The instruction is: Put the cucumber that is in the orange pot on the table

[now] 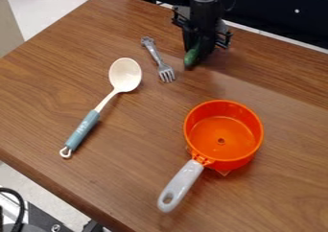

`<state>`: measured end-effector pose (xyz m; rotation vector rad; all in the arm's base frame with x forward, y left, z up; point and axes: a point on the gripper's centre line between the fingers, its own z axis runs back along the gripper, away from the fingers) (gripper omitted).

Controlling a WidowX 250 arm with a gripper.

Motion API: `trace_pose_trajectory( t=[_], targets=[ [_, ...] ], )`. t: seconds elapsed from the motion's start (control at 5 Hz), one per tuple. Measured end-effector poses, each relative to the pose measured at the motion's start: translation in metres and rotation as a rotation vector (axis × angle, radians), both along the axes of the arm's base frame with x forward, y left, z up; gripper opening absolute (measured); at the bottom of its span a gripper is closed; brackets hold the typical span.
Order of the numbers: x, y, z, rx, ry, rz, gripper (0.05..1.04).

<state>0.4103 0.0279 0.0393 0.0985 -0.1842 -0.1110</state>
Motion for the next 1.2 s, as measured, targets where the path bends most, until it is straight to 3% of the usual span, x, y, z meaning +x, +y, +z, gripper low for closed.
trace_pose_trajectory(
  t=[0.2, 0.6, 0.8, 1.2],
  targets=[
    [0.005, 0.0038, 0.0016, -0.009, 0.005, 0.006, 0.355],
    [0.01, 0.0067, 0.0037, -0.047, 0.036, 0.0, 0.88],
    [0.01, 0.0079, 0.0043, -0.051, 0.035, -0.002, 1.005],
    [0.0073, 0.0042, 0.0012, -0.068, 0.045, -0.011, 1.001]
  ],
)
